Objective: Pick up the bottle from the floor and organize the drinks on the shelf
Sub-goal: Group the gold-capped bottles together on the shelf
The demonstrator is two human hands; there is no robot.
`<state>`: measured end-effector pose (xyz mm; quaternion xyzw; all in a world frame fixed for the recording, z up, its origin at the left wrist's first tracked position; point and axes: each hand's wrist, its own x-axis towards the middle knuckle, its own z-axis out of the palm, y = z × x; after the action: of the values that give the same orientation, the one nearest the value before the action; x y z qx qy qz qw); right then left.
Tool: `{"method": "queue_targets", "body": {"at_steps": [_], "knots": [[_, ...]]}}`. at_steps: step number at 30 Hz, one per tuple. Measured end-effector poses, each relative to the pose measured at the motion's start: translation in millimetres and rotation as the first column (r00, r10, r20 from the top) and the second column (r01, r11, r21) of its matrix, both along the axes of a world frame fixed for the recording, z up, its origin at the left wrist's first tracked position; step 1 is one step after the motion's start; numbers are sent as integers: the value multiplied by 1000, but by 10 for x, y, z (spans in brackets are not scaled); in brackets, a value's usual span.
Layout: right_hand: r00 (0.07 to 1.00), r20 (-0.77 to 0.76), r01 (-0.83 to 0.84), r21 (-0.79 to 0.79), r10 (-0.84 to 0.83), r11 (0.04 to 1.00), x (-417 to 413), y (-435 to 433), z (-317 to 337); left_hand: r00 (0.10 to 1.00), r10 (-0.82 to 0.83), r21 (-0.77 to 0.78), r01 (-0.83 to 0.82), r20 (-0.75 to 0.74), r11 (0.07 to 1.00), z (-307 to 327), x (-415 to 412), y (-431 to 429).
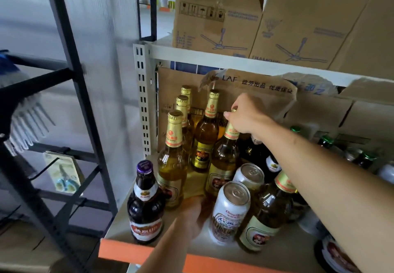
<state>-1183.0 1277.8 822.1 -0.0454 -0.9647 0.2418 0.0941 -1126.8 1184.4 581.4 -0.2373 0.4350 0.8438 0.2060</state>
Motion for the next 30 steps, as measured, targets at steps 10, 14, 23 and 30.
{"method": "queue_targets", "body": {"at_steps": [10, 14, 23, 30], "knots": [[999, -40, -1, -140, -5, 990, -104, -126, 101, 999, 15, 86, -12, -34, 996, -60, -13, 59], [999, -36, 13, -179, -20, 984, -155, -145, 88, 996, 91, 66, -90, -13, 994, -149, -39, 44], [998, -51, 13, -190, -23, 982, -259, -231, -11, 981, 191, 82, -188, -23, 979, -233, -80, 20], [994, -76, -88, -69, 83, 994, -271, -310, -64, 990, 138, 74, -135, -40, 988, -232, -6, -2]]}}
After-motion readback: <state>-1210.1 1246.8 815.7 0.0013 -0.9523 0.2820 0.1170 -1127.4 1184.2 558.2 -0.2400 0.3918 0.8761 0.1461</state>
